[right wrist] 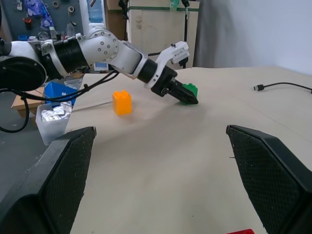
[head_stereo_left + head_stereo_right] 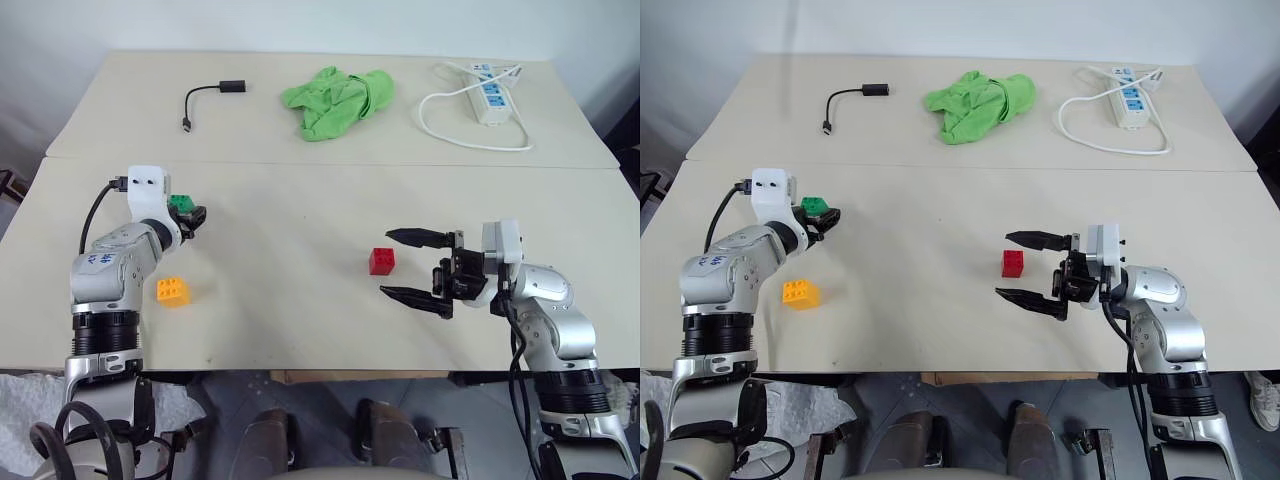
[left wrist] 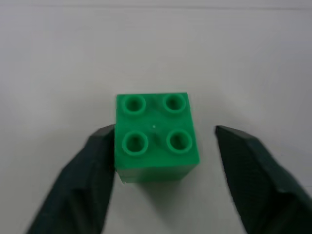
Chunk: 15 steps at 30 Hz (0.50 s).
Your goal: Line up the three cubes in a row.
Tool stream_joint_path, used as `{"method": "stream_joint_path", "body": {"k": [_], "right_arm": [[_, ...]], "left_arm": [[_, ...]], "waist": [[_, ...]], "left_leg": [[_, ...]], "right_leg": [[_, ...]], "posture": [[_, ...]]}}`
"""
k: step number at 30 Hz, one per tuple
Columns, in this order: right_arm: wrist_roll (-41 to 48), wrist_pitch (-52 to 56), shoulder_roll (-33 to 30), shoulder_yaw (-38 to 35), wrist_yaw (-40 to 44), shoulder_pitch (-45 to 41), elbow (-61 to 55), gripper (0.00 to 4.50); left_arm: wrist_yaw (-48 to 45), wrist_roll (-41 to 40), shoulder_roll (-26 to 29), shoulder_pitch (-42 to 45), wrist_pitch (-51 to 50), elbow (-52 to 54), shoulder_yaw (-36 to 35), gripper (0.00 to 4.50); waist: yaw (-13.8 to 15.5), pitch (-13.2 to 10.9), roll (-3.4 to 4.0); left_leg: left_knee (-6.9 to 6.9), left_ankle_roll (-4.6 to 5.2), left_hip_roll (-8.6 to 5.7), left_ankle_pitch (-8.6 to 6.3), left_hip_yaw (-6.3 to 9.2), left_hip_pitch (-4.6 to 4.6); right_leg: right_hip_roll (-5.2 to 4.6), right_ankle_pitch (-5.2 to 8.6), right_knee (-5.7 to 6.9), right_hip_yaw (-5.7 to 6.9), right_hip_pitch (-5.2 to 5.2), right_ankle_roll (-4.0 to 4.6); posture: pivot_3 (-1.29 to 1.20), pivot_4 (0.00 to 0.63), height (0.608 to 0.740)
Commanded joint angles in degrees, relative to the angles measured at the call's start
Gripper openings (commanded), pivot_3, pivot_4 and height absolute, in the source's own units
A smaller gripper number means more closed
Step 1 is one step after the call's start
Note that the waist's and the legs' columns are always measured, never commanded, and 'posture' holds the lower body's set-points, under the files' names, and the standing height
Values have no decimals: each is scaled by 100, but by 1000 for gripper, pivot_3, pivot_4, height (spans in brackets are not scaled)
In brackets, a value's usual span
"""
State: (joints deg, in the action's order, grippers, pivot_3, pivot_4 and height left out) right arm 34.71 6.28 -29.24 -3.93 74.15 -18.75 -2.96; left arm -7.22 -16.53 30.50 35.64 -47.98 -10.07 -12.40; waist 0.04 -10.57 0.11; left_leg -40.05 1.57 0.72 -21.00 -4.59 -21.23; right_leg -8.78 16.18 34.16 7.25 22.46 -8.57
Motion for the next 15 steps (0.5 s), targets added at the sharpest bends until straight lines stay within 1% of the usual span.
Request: {"method": "stream_joint_path", "body": {"k": [1, 2, 3, 6, 8, 10, 11, 13, 15], "right_arm": [[82, -75, 36, -29, -30, -3, -231, 4500], [77, -79, 33, -34, -24, -1, -226, 4500], [69, -91, 25, -44, -15, -1, -210, 4500], [20, -150, -80, -130, 17, 24, -170, 4500], [48, -112, -267, -306, 48, 177, -208, 4500], [74, -72, -433, -407, 88, 313, -238, 4500], [95, -49, -582, -497, 157, 452, -252, 4500], [131, -10, -861, -709, 262, 720, -240, 4500], [159, -32, -1054, -911, 310, 921, -171, 4500]], "left_arm": [[-151, 106, 221, 123, 60, -10, -82, 2033], [-198, 112, 254, 133, 61, -9, -86, 1695], [-255, 121, 295, 145, 70, -13, -77, 1486], [-951, 39, 546, 182, 578, 9, 9, 1498], [-2700, -106, 1030, 187, 1385, 114, 494, 1498], [-3986, -197, 1325, 240, 2077, 98, 831, 1498], [-4638, -227, 1364, 371, 2524, -8, 1010, 1498], [-5927, -312, 1259, 711, 3480, -314, 1324, 1498], [-6715, -323, 976, 1134, 3942, -770, 1582, 1498]], "waist": [[-2, 0, 0], [-3, 0, 0], [-2, 0, 0], [5, 0, -1], [7, -1, -2], [29, -1, -2], [50, -1, -2], [124, -1, -2], [155, -1, -2]], "left_leg": [[0, 0, 0, 0, 0, 0], [0, 0, 0, 0, 0, 0], [0, 0, 0, 0, 0, 0], [0, 0, 0, 0, -1, -1], [-1, 0, 0, 0, -2, -1], [0, -2, 0, -1, -42, -7], [0, -3, 1, -2, -47, -6], [1, -3, 0, -2, -54, -6], [-1, -3, 0, -2, -59, -7]], "right_leg": [[0, 0, 0, 0, 0, 0], [0, 0, 0, 0, 0, 0], [0, 0, 0, 0, 0, 0], [0, 0, 0, 0, 0, 0], [0, 0, 0, 0, 0, 0], [0, 1, -2, 7, 3, 2], [0, 2, -5, 5, 3, 3], [0, 2, -11, 3, 3, 3], [2, 2, -12, 2, 1, 3]], "posture": [[0, 150, 740], [0, 150, 740], [0, 150, 740], [0, 150, 740], [0, 150, 740], [0, 150, 740], [0, 150, 740], [0, 150, 740], [0, 150, 740]]}}
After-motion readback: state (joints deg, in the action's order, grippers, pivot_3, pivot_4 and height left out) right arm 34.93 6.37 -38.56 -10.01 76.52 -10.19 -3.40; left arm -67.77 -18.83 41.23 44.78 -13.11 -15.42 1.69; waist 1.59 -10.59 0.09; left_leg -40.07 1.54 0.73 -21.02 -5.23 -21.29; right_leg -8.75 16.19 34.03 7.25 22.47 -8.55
